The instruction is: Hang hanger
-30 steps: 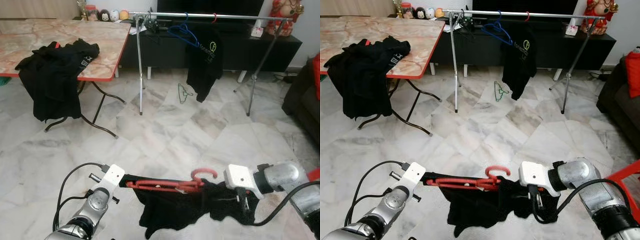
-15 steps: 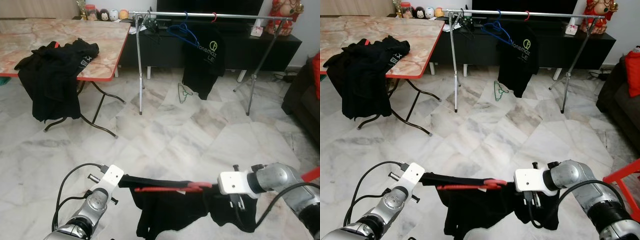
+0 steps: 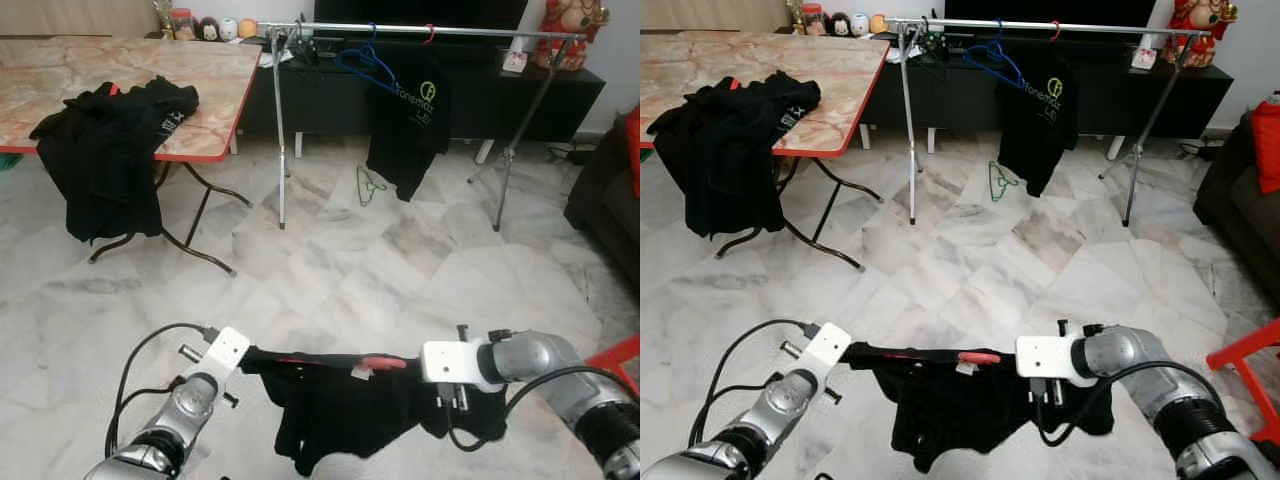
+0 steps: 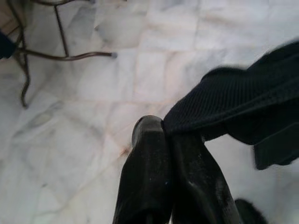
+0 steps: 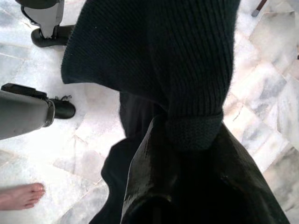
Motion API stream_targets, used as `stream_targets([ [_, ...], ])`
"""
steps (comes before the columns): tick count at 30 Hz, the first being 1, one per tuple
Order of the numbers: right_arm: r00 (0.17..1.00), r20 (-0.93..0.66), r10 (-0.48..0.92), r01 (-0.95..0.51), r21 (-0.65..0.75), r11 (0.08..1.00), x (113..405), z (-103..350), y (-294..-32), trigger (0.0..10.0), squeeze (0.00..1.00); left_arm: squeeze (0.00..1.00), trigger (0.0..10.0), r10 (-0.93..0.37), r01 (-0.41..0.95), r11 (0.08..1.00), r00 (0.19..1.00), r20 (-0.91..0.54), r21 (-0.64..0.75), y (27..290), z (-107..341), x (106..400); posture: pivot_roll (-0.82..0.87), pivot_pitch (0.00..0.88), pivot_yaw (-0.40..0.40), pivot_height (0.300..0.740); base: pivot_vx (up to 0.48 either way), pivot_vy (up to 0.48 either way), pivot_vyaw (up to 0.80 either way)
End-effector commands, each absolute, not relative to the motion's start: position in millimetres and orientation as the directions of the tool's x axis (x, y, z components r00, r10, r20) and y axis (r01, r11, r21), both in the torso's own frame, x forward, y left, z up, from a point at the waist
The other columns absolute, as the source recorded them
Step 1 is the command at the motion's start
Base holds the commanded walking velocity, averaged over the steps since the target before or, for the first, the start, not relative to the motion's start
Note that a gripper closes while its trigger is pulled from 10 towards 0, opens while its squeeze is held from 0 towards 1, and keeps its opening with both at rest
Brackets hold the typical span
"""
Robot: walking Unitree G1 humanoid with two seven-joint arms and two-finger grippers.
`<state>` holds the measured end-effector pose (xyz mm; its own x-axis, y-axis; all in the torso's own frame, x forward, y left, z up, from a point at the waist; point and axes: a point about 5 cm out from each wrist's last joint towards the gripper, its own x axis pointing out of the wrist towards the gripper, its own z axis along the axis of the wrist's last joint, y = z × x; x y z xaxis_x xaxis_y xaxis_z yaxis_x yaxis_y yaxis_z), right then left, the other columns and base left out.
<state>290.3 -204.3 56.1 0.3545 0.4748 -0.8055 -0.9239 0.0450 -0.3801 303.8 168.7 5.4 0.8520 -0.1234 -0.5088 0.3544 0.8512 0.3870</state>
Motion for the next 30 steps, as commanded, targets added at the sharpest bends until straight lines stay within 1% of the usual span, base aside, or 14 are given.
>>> stream_targets([
  [1, 0.389, -0.803, 0.452, -0.911, -0.409, 0.057, 295.7, 58.6, -204.6, 0.0, 0.0, 0.0, 0.0, -0.178, 0.356, 0.877, 0.865, -0.469, 0.322, 162.3, 18.7, 315.2, -0.13, 0.023, -0.045, 0.74, 0.0, 0.0, 0.0],
  [4, 0.399, -0.801, 0.447, -0.907, -0.416, 0.065, 296.2, 52.7, -197.3, 0.0, 0.0, 0.0, 0.0, -0.24, 0.374, 0.896, 0.861, -0.449, 0.239, 156.1, 26.5, 321.1, -0.12, 0.024, -0.042, 0.74, 0.0, 0.0, 0.0],
  [9, 0.394, -0.814, 0.427, -0.909, -0.413, 0.052, 294.8, 45.8, -192.7, 0.0, 0.0, 0.0, 0.0, -0.28, 0.395, 0.896, 0.857, -0.433, 0.204, 153.6, 34.5, 326.9, -0.11, 0.021, -0.043, 0.74, 0.0, 0.0, 0.0],
  [11, 0.406, -0.813, 0.417, -0.906, -0.419, 0.065, 295.7, 45.2, -193.5, 0.0, 0.0, 0.0, 0.0, -0.288, 0.407, 0.889, 0.854, -0.434, 0.209, 153.7, 36.0, 327.9, -0.11, 0.021, -0.043, 0.74, 0.0, 0.0, 0.0],
  [14, 0.443, -0.8, 0.405, -0.892, -0.438, 0.111, 299.6, 46.9, -195.9, 0.0, 0.0, 0.0, 0.0, -0.305, 0.444, 0.864, 0.836, -0.457, 0.237, 155.6, 34.2, 326.1, -0.11, 0.021, -0.043, 0.74, 0.0, 0.0, 0.0],
  [15, 0.478, -0.786, 0.392, -0.876, -0.46, 0.145, 303.4, 49.5, -199.3, 0.0, 0.0, 0.0, 0.0, -0.31, 0.46, 0.854, 0.824, -0.474, 0.241, 156.9, 30.7, 323.0, -0.11, 0.019, -0.044, 0.74, 0.0, 0.0, 0.0],
  [16, 0.491, -0.782, 0.384, -0.869, -0.468, 0.158, 304.9, 50.5, -201.0, 0.0, 0.0, 0.0, 0.0, -0.31, 0.466, 0.851, 0.819, -0.482, 0.244, 157.7, 29.1, 321.6, -0.11, 0.019, -0.044, 0.74, 0.0, 0.0, 0.0],
  [18, 0.506, -0.782, 0.363, -0.861, -0.48, 0.166, 306.4, 52.2, -205.7, 0.0, 0.0, 0.0, 0.0, -0.305, 0.474, 0.844, 0.81, -0.501, 0.252, 160.5, 25.7, 318.6, -0.11, 0.019, -0.044, 0.74, 0.0, 0.0, 0.0],
  [23, 0.514, -0.79, 0.335, -0.857, -0.488, 0.166, 306.1, 52.9, -212.8, 0.0, 0.0, 0.0, 0.0, -0.297, 0.486, 0.83, 0.8, -0.521, 0.273, 164.8, 22.5, 315.5, -0.12, 0.018, -0.045, 0.74, 0.0, 0.0, 0.0],
  [24, 0.518, -0.789, 0.331, -0.855, -0.488, 0.175, 306.2, 52.8, -213.9, 0.0, 0.0, 0.0, 0.0, -0.293, 0.497, 0.815, 0.797, -0.528, 0.298, 166.8, 22.1, 314.8, -0.12, 0.018, -0.045, 0.74, 0.0, 0.0, 0.0],
  [30, 0.503, -0.794, 0.341, -0.864, -0.472, 0.173, 305.0, 50.2, -211.3, 0.0, 0.0, 0.0, 0.0, -0.3, 0.494, 0.822, 0.798, -0.522, 0.283, 168.0, 26.2, 317.6, -0.11, 0.013, -0.046, 0.74, 0.0, 0.0, 0.0],
])
